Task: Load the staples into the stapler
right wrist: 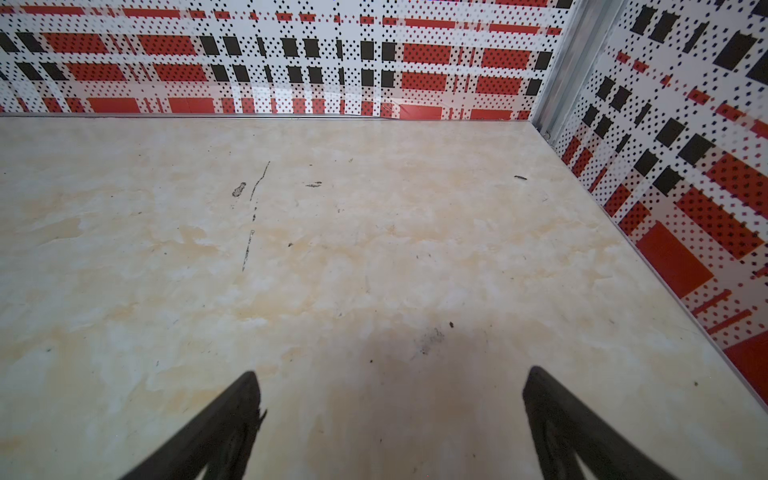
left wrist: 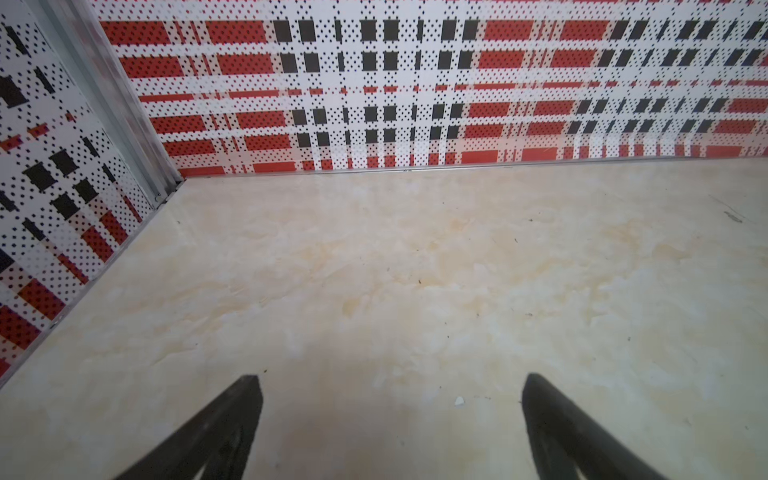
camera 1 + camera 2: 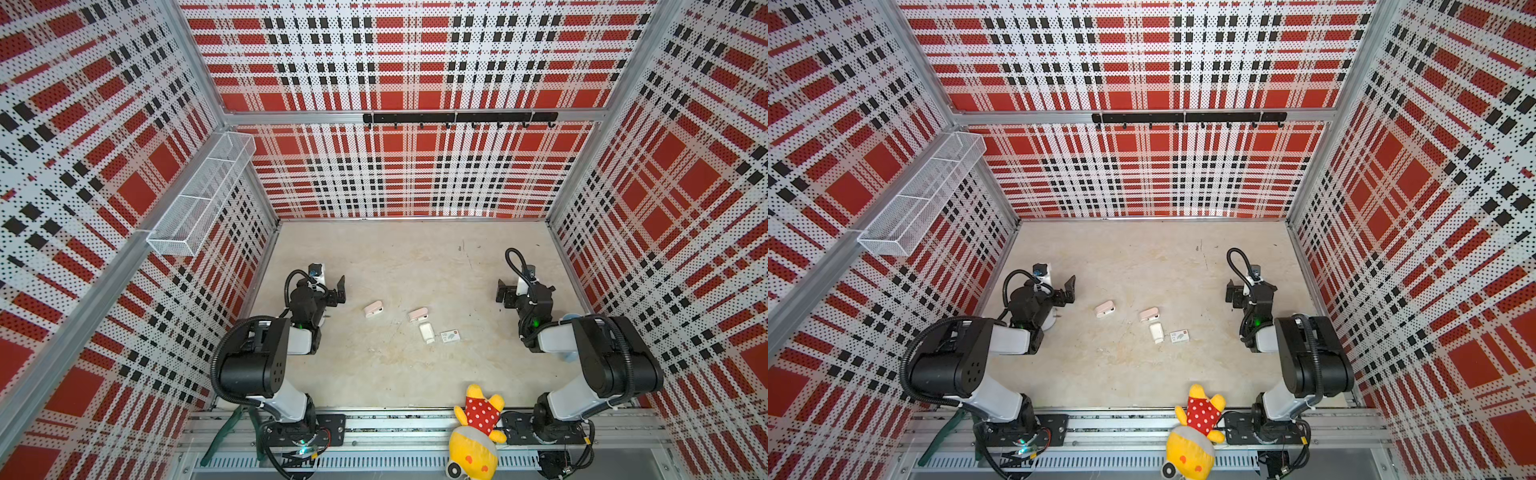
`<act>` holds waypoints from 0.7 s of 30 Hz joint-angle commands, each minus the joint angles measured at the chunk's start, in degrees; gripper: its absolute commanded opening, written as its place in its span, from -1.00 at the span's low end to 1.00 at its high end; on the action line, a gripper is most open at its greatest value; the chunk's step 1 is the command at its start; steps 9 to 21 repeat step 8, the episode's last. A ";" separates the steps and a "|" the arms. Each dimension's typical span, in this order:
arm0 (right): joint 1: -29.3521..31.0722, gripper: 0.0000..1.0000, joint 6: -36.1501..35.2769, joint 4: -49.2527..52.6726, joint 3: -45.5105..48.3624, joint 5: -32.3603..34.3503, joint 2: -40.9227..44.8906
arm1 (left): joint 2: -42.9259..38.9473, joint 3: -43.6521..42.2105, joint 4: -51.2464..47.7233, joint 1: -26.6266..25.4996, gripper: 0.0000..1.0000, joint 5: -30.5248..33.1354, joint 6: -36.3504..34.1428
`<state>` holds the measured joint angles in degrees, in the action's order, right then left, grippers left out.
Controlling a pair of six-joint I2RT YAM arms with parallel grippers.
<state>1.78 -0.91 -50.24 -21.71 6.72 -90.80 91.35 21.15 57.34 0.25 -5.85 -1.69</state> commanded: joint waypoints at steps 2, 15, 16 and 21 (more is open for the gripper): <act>-0.11 1.00 -1.25 -2.58 -1.43 -0.23 -0.51 | -1.04 0.42 -0.76 -0.25 0.99 0.65 0.10; -0.07 0.99 -1.42 -3.18 -1.04 -0.30 -0.25 | -1.09 0.43 -0.74 -0.30 0.99 0.63 0.07; -0.07 0.99 -1.42 -3.18 -1.04 -0.30 -0.25 | -1.09 0.43 -0.74 -0.30 0.99 0.63 0.07; -0.07 0.99 -1.42 -3.18 -1.04 -0.30 -0.25 | -1.09 0.43 -0.74 -0.30 0.99 0.63 0.07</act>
